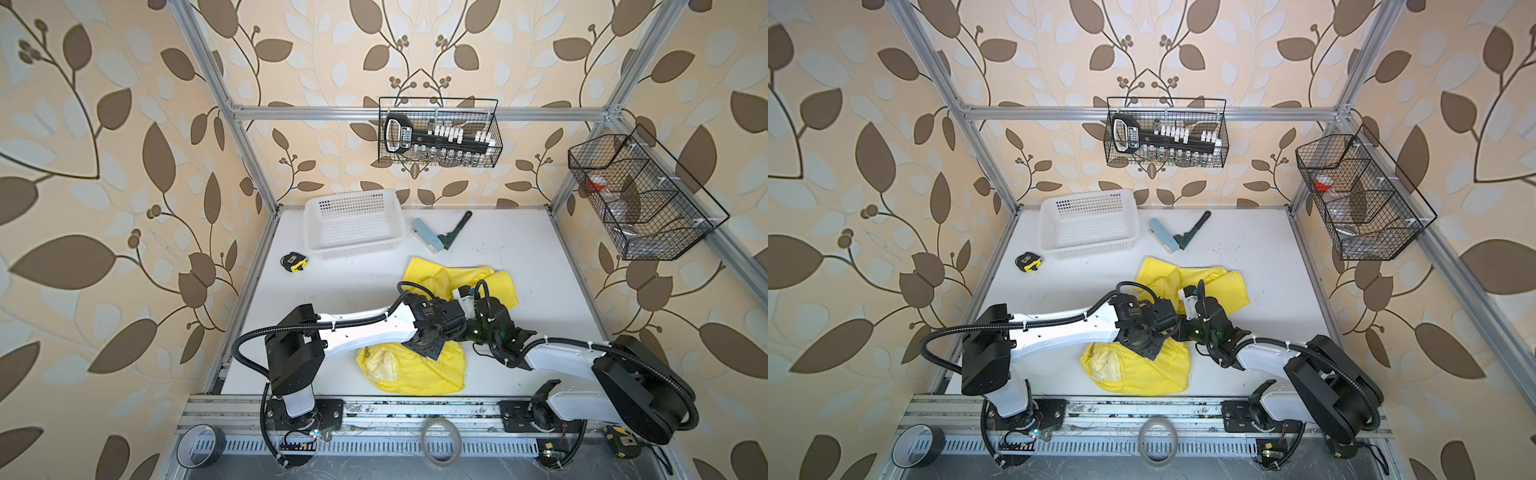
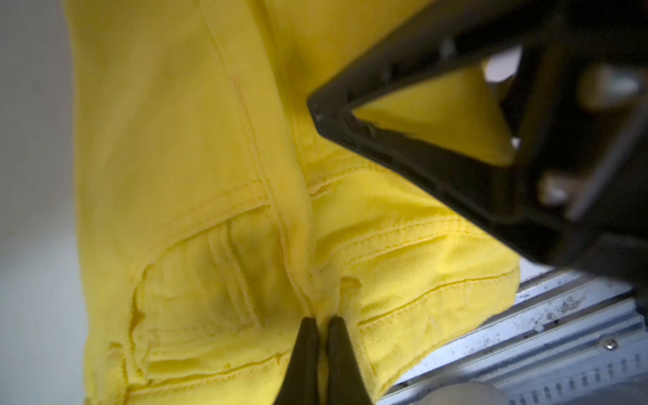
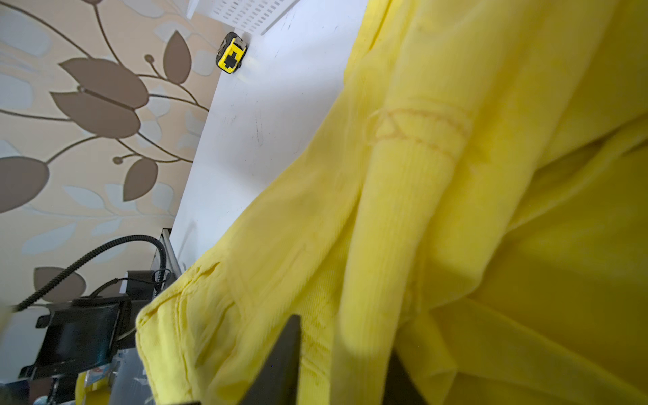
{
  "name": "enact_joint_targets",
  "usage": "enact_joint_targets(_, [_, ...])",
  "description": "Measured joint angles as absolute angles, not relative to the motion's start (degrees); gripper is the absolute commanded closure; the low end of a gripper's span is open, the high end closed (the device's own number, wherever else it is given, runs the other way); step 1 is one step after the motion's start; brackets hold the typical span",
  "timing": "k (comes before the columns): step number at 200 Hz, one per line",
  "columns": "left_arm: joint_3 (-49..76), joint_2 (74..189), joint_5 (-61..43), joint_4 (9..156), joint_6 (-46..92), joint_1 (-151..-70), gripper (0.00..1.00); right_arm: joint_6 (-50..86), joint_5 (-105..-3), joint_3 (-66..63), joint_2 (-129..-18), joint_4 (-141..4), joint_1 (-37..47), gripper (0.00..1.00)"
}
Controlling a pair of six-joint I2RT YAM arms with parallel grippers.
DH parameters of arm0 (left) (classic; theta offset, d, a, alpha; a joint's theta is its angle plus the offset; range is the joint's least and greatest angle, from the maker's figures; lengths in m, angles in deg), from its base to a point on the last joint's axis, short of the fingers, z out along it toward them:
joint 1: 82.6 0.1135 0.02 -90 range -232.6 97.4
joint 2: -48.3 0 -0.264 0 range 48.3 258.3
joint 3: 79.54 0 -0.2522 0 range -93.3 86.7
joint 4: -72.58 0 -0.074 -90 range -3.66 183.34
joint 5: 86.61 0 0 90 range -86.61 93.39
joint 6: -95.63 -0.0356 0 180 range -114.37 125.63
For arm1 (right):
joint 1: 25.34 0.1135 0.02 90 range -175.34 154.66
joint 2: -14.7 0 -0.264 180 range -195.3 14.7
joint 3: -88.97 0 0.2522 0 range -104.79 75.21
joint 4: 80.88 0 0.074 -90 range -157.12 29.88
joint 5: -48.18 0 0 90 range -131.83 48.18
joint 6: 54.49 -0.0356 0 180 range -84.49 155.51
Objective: Fold and stack the trousers
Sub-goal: Flatten out the trousers at the center of the table.
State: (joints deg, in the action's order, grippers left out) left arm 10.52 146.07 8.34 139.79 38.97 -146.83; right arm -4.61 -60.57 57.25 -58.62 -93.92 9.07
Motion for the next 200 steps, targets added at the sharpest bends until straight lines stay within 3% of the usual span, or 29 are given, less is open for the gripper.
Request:
enact_joint_targets(45, [6.59, 138.20, 10.42, 146.85, 29.53, -138.19, 1.00, 1.60, -60.50, 53.14, -42.09, -78.84, -1.29, 0.37])
enact_joint_targets(76, [2.70, 133.85, 13.65, 151.40, 22.03, -130.96, 1.00, 9.80, -59.21, 45.69, -38.40, -67.61, -13.00, 0.29])
enact_joint_targets(137, [-5.04, 133.18, 21.67, 154.04, 8.57, -121.78, 1.00, 21.01, -50.91, 39.48, -49.81, -56.29, -23.76, 0.19])
enact_joint_targets(200, [-5.65, 132.04, 25.37, 150.26, 0.48, -113.65, 1.00, 31.22, -42.73, 27.77, -68.23, -56.13, -18.01, 0.12])
